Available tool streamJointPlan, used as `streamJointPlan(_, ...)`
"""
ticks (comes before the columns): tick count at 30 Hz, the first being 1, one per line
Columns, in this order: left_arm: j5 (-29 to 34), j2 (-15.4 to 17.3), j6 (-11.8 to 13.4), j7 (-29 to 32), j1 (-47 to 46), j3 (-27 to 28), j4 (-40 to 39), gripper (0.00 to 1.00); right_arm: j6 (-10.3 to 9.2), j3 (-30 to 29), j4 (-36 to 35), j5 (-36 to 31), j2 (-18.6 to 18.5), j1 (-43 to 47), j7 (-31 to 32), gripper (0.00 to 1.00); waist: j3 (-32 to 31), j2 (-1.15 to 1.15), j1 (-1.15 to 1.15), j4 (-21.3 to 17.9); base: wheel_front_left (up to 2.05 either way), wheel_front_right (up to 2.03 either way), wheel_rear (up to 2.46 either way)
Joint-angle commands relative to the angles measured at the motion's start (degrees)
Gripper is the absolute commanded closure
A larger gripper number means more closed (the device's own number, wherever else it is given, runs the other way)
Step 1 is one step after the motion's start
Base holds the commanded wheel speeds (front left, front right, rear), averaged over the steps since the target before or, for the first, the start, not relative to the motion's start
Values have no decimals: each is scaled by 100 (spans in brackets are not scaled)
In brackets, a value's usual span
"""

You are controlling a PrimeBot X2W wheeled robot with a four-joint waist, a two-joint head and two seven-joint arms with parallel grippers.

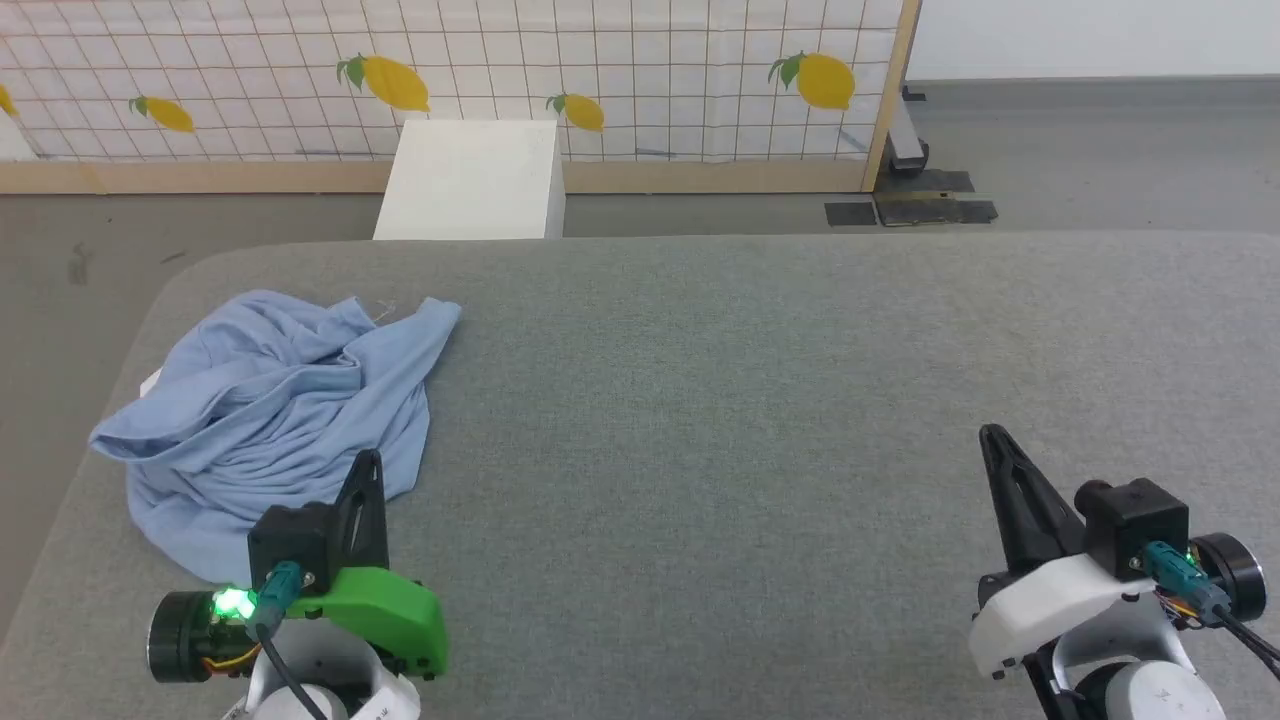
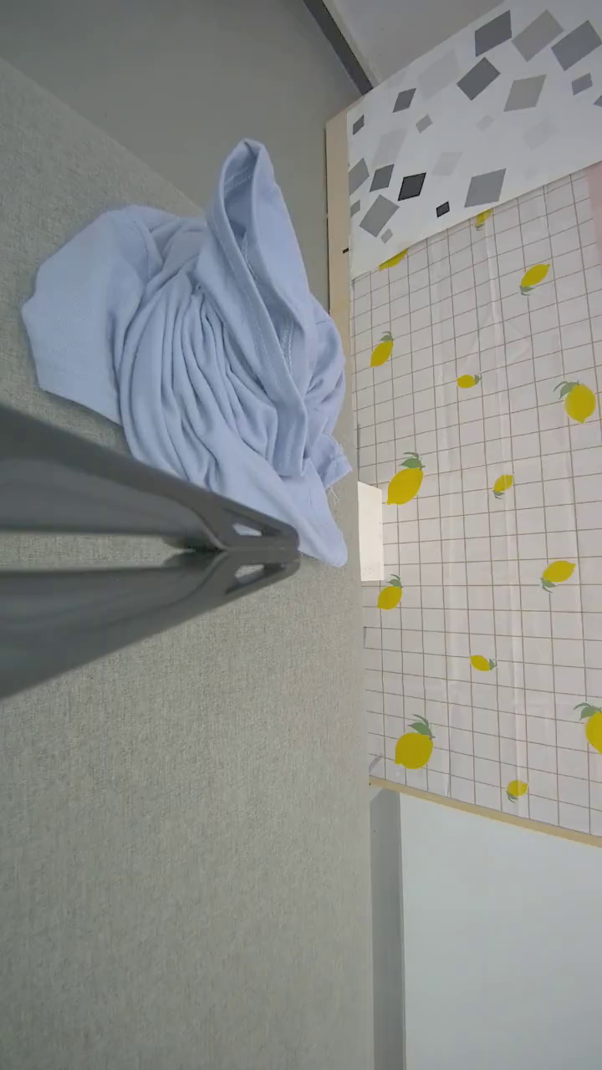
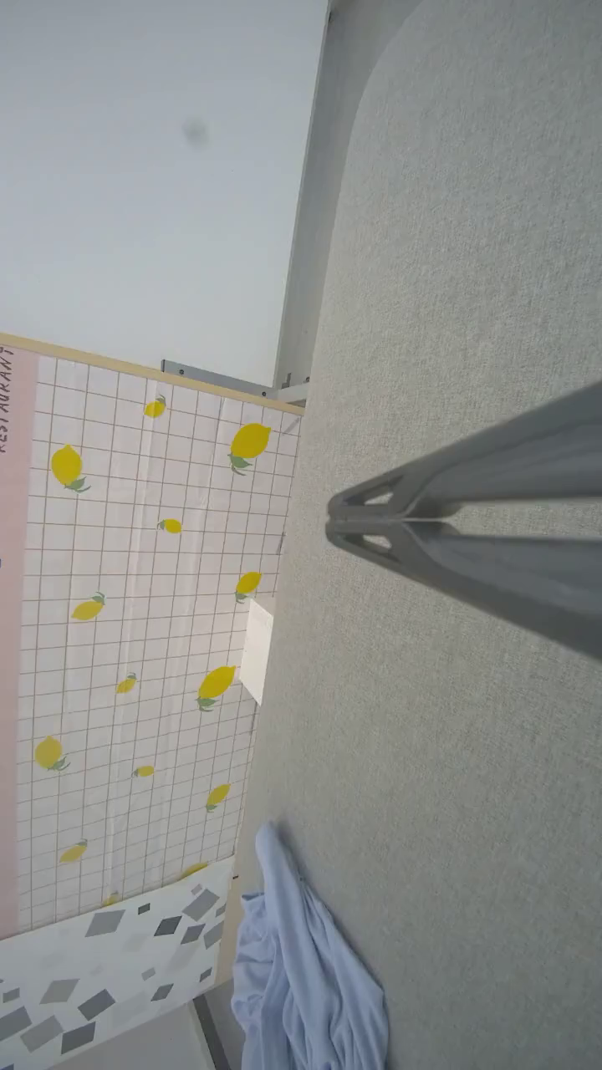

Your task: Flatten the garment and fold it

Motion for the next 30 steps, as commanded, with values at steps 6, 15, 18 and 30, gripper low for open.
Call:
streamJointPlan(6,74,-24,-6,8,68,13,-16,100,-9,13,-26,-36,8,49,-1,100,0,26,0,0,0,0,0)
streamJointPlan(15,74,-24,-6,8,68,13,-16,100,-9,13,-26,-36,8,49,-1,100,0,26,0,0,0,0,0)
streamJointPlan(18,74,-24,-6,8,68,13,-16,100,-9,13,-26,-36,8,49,-1,100,0,26,0,0,0,0,0)
streamJointPlan(30,74,-24,-6,8,68,13,-16,100,-9,13,-26,-36,8,49,-1,100,0,26,0,0,0,0,0)
